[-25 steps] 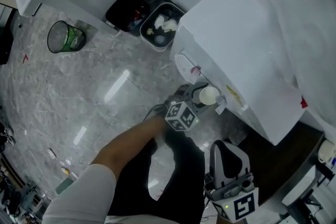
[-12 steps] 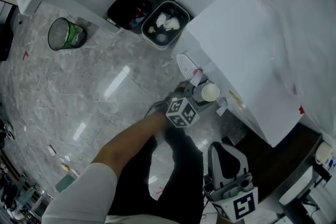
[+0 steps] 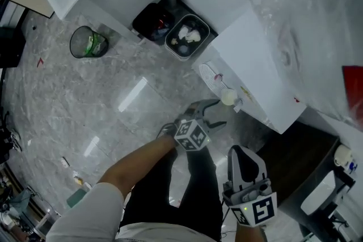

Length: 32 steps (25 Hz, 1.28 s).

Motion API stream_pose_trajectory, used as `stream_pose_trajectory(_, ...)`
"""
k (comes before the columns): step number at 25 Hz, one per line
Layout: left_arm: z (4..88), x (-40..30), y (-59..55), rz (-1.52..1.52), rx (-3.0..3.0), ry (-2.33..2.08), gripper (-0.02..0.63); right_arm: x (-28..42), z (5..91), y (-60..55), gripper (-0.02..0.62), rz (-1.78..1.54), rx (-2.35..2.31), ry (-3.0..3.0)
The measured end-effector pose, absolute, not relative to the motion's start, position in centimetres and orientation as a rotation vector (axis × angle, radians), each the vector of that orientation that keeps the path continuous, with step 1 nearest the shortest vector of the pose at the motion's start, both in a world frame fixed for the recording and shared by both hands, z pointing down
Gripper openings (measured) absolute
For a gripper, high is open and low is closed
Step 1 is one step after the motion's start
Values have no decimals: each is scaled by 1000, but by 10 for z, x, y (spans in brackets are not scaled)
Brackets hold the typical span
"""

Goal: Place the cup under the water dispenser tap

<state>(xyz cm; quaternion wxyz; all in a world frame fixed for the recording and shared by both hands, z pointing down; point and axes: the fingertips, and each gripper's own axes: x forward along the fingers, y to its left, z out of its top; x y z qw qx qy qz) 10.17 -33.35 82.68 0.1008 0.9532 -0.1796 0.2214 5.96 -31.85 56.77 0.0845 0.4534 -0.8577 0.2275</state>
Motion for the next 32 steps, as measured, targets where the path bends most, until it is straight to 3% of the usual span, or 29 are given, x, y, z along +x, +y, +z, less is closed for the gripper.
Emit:
stream_pose_trajectory(6,694,82,-318,542,2831,-531,338,53,503,-295,17,666,1410,-2535)
stream_pose_trajectory(14,538,58,-280,475,2831,-606,154,60,417,-254,15,589,1510,-2484)
stream_pose_trajectory(18,468,44,-256,442,2839,-648,138,60,380,-233,16,535,1539,-2485)
stream_pose_trajectory(28,387,28,-220,368,2856,-713,127,57,335,-207,15,445,1613,-2502)
stream_pose_trajectory(32,370,20,-219,363,2871,-773,19,57,326,-203,15,416,1640,-2499)
